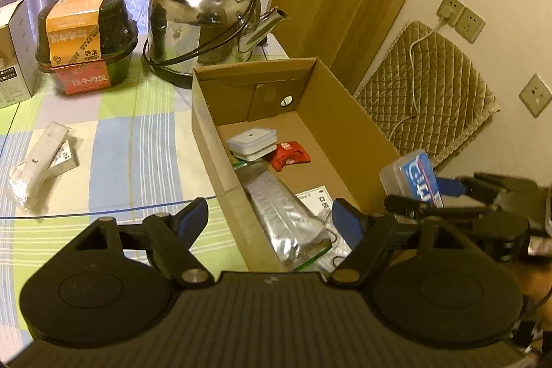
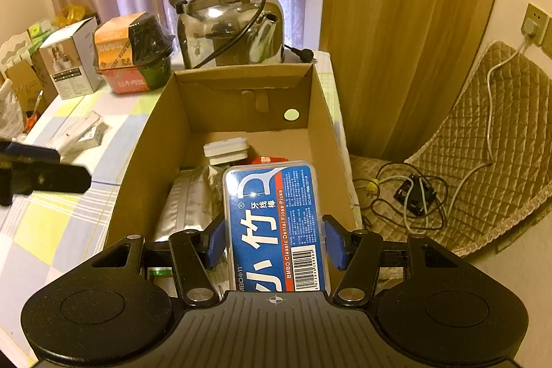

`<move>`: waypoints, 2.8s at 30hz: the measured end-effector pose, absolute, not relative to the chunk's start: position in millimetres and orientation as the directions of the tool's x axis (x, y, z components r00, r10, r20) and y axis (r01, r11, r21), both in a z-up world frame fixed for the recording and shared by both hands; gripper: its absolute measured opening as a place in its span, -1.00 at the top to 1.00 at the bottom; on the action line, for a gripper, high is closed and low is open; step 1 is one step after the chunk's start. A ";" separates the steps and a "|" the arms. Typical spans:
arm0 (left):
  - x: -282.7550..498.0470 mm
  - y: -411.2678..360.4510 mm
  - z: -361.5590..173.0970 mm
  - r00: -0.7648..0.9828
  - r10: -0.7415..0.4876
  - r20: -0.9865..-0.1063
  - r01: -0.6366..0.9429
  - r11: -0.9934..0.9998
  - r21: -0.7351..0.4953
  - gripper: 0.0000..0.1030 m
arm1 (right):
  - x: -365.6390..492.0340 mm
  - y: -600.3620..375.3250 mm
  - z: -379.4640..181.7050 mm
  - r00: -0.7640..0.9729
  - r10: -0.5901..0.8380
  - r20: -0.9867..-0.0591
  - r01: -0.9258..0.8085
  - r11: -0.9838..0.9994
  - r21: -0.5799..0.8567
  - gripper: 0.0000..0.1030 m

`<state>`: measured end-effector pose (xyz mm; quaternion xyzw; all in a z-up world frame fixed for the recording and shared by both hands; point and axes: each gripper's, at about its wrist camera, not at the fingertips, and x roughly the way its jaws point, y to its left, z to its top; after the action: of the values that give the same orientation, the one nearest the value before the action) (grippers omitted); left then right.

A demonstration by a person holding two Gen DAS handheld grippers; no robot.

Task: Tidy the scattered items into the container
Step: 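Open the right tool to drop the floss box into the cardboard box, then withdraw both open tools from the box toward the white items on the table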

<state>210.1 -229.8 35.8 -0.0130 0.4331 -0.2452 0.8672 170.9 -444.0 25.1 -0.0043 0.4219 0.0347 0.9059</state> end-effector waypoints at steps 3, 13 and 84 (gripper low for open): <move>207.9 -228.1 32.8 0.501 -0.434 -0.749 0.416 0.880 -0.231 -0.49 | 174.8 -442.9 24.4 0.639 0.057 -0.767 -0.069 0.997 0.017 -0.17; 204.8 -220.9 26.5 0.501 -0.420 -0.757 0.414 0.884 -0.216 -0.55 | 189.9 -447.9 14.8 0.631 0.042 -0.775 -0.067 0.998 -0.001 -0.17; 164.3 -139.6 51.1 0.586 -0.354 -0.729 0.307 0.930 -0.204 -0.84 | 151.5 -394.7 64.7 0.716 0.062 -0.695 -0.115 0.993 -0.029 -1.00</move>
<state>164.3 -139.6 51.1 -0.0280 0.4153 -0.1856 0.8901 151.5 -394.7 64.7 -0.0348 0.3738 0.0478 0.9256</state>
